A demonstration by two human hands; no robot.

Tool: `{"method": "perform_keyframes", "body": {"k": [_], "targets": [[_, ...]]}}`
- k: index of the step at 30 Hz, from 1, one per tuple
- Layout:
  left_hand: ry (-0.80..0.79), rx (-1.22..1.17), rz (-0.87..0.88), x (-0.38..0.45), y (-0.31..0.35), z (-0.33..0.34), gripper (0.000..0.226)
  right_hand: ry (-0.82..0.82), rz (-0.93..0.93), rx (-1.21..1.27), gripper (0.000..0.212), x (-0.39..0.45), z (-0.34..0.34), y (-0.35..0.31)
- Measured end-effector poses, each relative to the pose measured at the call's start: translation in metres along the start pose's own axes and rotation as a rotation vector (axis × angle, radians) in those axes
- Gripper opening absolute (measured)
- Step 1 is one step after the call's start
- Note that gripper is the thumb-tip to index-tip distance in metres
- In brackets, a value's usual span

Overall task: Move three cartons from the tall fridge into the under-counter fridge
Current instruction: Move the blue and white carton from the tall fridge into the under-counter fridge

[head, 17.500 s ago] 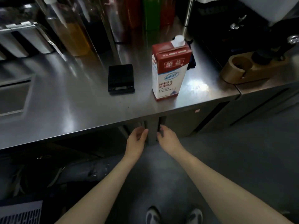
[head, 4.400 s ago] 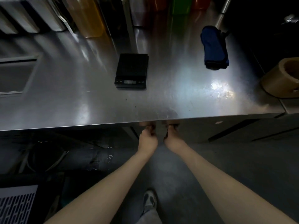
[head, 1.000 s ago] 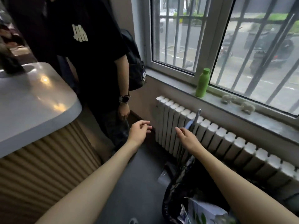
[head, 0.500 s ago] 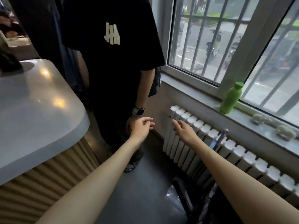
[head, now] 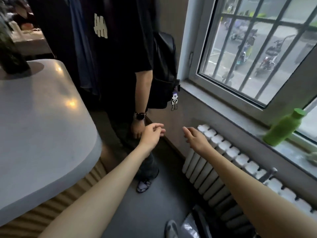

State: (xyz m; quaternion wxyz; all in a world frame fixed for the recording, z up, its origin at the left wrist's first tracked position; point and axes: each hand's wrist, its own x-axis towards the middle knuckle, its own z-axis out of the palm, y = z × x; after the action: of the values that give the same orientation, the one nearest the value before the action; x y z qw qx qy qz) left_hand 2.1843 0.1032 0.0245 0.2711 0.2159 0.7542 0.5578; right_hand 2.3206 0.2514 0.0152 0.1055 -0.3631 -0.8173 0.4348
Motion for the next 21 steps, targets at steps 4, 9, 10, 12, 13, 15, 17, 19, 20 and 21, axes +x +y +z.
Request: {"method": "perform_keyframes", "body": {"k": [4, 9, 10, 12, 13, 15, 17, 19, 20, 21], "targets": [[0.045, 0.055, -0.022, 0.037, -0.001, -0.009, 0.028, -0.044, -0.021, 0.008, 0.056, 0.045, 0.004, 0.003], [0.119, 0.085, -0.038, 0.097, 0.024, -0.003, 0.027, -0.122, -0.081, -0.008, 0.056, 0.124, -0.013, -0.004], [0.145, 0.084, -0.037, 0.109, 0.032, -0.001, 0.027, -0.134, -0.096, -0.018, 0.056, 0.142, -0.017, -0.007], [0.18, 0.073, -0.025, 0.131, 0.041, 0.0, 0.027, -0.151, -0.132, -0.034, 0.055, 0.172, -0.023, -0.014], [0.2, 0.066, -0.028, 0.142, 0.044, 0.0, 0.028, -0.154, -0.147, -0.037, 0.054, 0.189, -0.024, -0.017], [0.236, 0.048, -0.044, 0.158, 0.049, -0.005, 0.027, -0.167, -0.167, -0.051, 0.053, 0.216, -0.025, -0.022], [0.267, 0.032, -0.055, 0.176, 0.049, -0.013, 0.027, -0.196, -0.176, -0.075, 0.055, 0.242, -0.023, -0.028], [0.297, 0.029, -0.065, 0.195, 0.048, -0.022, 0.027, -0.225, -0.188, -0.087, 0.056, 0.267, -0.017, -0.034], [0.311, 0.029, -0.069, 0.203, 0.047, -0.026, 0.027, -0.24, -0.192, -0.084, 0.055, 0.277, -0.013, -0.036], [0.329, 0.024, -0.076, 0.213, 0.045, -0.031, 0.026, -0.257, -0.199, -0.079, 0.054, 0.29, -0.008, -0.04]]}}
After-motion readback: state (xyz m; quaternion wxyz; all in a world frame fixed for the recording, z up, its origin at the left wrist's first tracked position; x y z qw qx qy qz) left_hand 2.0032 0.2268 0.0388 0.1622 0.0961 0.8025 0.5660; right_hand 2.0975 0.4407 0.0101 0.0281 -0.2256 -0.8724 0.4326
